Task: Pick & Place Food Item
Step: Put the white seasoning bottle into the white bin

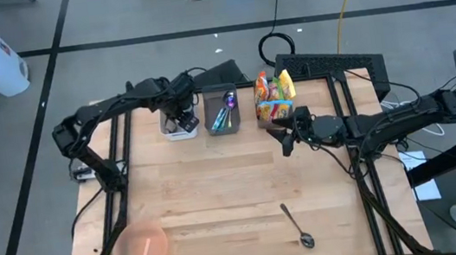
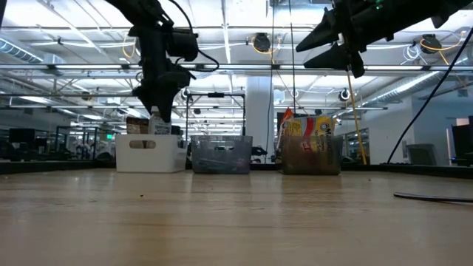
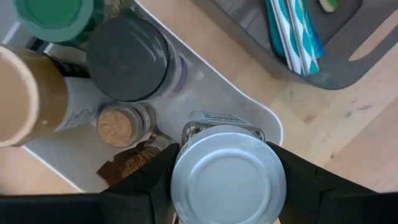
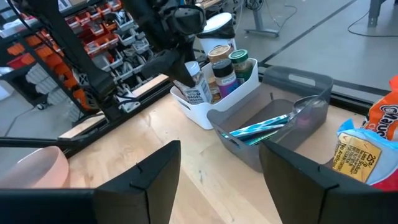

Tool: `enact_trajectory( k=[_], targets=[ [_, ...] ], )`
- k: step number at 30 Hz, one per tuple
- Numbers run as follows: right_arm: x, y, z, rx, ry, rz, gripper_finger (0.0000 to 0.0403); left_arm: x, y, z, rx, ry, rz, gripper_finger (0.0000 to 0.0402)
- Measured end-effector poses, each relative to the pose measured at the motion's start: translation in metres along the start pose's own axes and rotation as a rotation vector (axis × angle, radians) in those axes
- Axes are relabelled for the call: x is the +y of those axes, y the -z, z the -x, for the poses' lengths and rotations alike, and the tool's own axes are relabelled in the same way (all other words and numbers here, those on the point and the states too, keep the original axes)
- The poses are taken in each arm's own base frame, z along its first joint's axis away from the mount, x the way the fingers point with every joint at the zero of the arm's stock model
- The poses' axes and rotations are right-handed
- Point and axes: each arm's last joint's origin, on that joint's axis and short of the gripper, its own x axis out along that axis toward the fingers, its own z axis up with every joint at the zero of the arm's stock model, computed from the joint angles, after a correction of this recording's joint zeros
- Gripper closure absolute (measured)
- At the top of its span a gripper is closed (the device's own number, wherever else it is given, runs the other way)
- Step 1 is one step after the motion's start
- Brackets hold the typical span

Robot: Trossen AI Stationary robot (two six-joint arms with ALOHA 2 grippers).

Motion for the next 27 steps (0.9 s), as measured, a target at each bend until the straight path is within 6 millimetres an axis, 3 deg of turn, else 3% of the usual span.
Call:
enact_trajectory(
  k=[10,27],
  targets=[
    [0.0,0.0,0.0,0.002,0.0,0.003,0.0193,-0.002,0.004,-0.015,-0.017,0.041,0.028,0.0197],
    [0.0,0.0,0.0,0.003,0.0,0.004,0.0193,0.003,0.001,-0.016,-0.04,0.01,0.051,0.0197]
  ],
)
